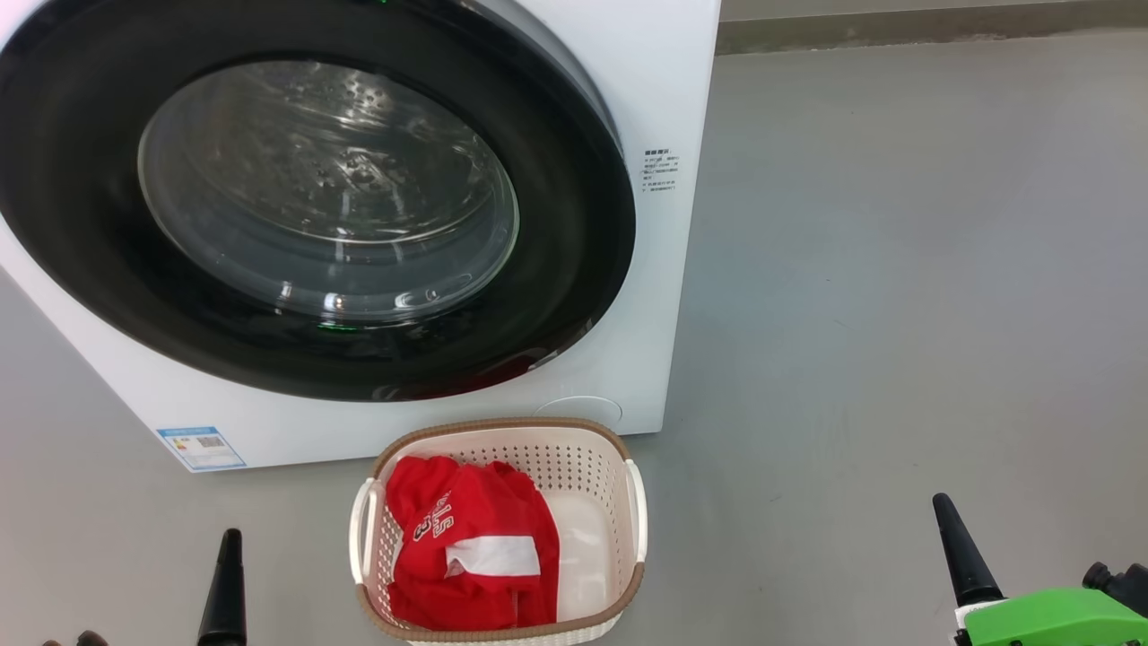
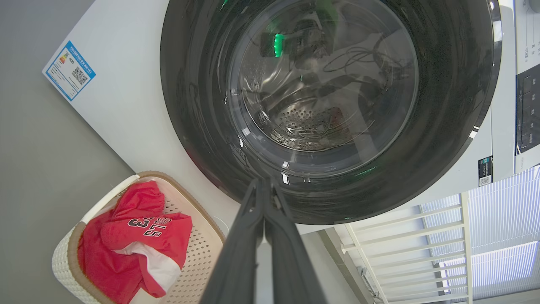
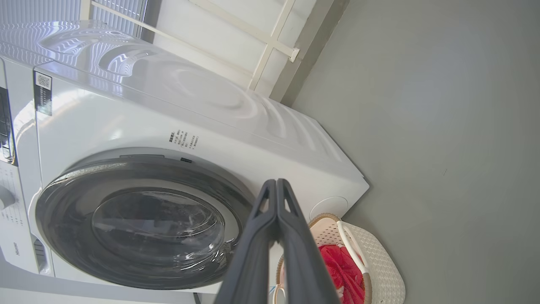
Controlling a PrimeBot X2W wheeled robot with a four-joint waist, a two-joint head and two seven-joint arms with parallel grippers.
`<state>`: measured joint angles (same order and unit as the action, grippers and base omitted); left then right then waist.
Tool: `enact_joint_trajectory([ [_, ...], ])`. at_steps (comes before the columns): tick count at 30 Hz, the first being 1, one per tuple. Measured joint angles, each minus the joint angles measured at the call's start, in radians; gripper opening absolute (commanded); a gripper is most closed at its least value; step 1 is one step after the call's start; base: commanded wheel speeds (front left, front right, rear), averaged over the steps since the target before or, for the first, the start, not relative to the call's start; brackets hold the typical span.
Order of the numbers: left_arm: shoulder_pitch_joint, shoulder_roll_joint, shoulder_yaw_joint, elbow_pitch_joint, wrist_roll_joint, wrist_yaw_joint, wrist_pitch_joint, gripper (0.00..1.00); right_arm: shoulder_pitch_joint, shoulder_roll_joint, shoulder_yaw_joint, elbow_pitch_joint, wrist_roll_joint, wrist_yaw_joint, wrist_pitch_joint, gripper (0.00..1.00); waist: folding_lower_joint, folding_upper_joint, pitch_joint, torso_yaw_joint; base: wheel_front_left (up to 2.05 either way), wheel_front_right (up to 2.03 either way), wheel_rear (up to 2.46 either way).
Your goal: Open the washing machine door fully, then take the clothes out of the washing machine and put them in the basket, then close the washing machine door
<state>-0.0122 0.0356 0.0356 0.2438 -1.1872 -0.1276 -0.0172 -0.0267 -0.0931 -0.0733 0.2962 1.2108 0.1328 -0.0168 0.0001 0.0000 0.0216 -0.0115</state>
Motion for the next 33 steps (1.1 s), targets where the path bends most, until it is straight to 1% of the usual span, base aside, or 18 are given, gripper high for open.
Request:
enact_joint_trajectory([
  [33,-0.04,0.002,0.025,0.016,-0.353,0.0,0.095,0.0,-0.021,0.031,-0.04,-0.017,0.327,-0.001,0.099,0.0,0.0,0.0,-0.015,0.01,0.0,0.0,0.0],
])
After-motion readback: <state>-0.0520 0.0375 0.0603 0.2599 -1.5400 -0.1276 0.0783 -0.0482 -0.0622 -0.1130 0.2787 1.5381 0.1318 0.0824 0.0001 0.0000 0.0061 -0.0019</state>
